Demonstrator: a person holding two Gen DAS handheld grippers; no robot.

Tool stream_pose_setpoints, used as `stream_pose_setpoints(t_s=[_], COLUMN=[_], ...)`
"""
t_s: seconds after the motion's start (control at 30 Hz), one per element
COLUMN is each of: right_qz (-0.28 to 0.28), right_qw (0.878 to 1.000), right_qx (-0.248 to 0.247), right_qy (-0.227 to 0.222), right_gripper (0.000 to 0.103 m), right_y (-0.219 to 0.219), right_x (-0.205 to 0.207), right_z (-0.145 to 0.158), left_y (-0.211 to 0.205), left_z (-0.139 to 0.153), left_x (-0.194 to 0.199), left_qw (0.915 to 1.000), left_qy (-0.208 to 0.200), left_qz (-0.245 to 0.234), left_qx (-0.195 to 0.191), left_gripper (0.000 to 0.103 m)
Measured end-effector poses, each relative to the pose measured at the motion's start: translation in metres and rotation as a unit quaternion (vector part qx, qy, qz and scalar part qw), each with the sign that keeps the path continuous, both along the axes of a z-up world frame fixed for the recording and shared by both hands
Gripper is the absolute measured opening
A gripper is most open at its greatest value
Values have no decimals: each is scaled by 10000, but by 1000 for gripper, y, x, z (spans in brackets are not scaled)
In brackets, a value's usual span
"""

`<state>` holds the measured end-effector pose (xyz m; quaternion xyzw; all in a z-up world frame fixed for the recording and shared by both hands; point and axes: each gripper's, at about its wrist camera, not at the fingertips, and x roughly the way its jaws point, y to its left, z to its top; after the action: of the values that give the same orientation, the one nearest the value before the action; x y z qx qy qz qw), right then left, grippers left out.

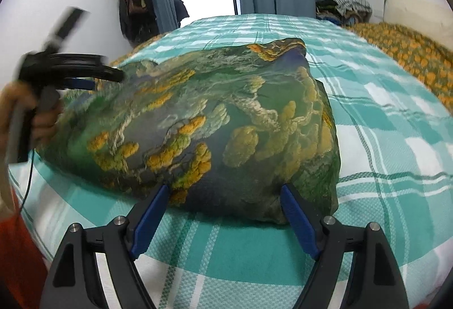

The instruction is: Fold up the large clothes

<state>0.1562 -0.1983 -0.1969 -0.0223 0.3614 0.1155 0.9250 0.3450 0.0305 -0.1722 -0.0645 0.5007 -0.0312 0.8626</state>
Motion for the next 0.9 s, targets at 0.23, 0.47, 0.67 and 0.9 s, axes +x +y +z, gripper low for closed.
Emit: stream_pose_setpoints(t_s=[0.23, 0.47, 0.67, 0.9], right_qz=[-12, -29, -95, -194], right_qw=[9999, 10000, 9997, 9994], right_qx=[98, 4, -217, 28], right_qy=[107, 87, 81, 288], right_gripper=[83, 84, 92, 93], right_y=[-1, 3, 14, 8], right_x=[-1, -4, -6, -8], right_z=[-5, -7, -13, -19], left_y=[7, 13, 12, 12], left_z=[-5, -6, -6, -6], left_x=[-28, -31, -36, -36], left_qw=[9921, 9883, 9883, 9883], left_qy=[-1225, -1483, -1482, -1482], left_qz=[-225, -222, -220, -217], left_qx=[-176, -266, -272, -280], left_gripper=[103, 102, 102, 103])
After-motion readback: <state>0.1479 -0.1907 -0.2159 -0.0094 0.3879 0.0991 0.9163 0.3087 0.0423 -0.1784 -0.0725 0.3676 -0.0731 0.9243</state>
